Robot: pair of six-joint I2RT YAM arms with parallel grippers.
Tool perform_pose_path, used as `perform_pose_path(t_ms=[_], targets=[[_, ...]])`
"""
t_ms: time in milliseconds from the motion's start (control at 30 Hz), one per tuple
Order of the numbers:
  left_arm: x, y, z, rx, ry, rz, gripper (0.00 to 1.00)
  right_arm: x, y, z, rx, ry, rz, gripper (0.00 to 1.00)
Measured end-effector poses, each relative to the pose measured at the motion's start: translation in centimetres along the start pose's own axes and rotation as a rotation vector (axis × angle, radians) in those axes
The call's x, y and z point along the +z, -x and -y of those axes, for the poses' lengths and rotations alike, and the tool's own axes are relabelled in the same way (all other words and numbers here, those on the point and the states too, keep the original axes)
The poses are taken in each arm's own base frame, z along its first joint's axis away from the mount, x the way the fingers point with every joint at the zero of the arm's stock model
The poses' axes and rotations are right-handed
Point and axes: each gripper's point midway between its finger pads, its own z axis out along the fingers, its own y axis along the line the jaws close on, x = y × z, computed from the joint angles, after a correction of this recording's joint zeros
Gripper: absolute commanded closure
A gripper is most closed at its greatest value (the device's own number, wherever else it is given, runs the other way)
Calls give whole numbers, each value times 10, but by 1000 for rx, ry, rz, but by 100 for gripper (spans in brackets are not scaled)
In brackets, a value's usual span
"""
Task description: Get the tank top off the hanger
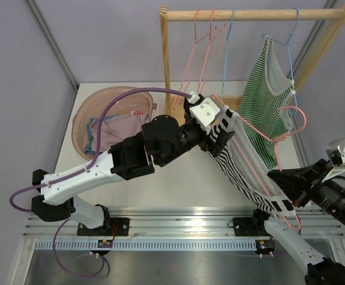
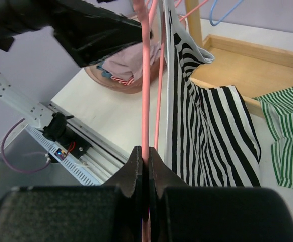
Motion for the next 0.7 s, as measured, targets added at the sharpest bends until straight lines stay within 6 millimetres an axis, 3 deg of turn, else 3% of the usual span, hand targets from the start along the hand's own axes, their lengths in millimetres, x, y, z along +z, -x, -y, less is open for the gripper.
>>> perform_pose_path(t_ms=[133,200,233,267,300,500,600,700], targets=[[7,-10,-2,24,27,-24,35,-9,6,-12,-14,58,22,100],[8,-11,-4,28,37,-27,56,-12,9,-14,-19,70,34,100],[8,-11,-4,29,39,-26,74,-13,9,-15,-20,74,36,100],[7,-10,-5,30,47,-21,82,-13,9,-15,-20,76,34,100],[7,-10,-6,32,55,-21,97,-13,9,-15,-20,76,32,100],[-1,-26,-28,46,180,-54,100,-2,0,-9,-14,74,-15,100],[-16,-30,-57,35,328,-66,100,2,-7,-11,-31,132,-61,100],[-46,-32,-99,-23,503,-59,100,5,-15,-15,-56,203,-109,100]])
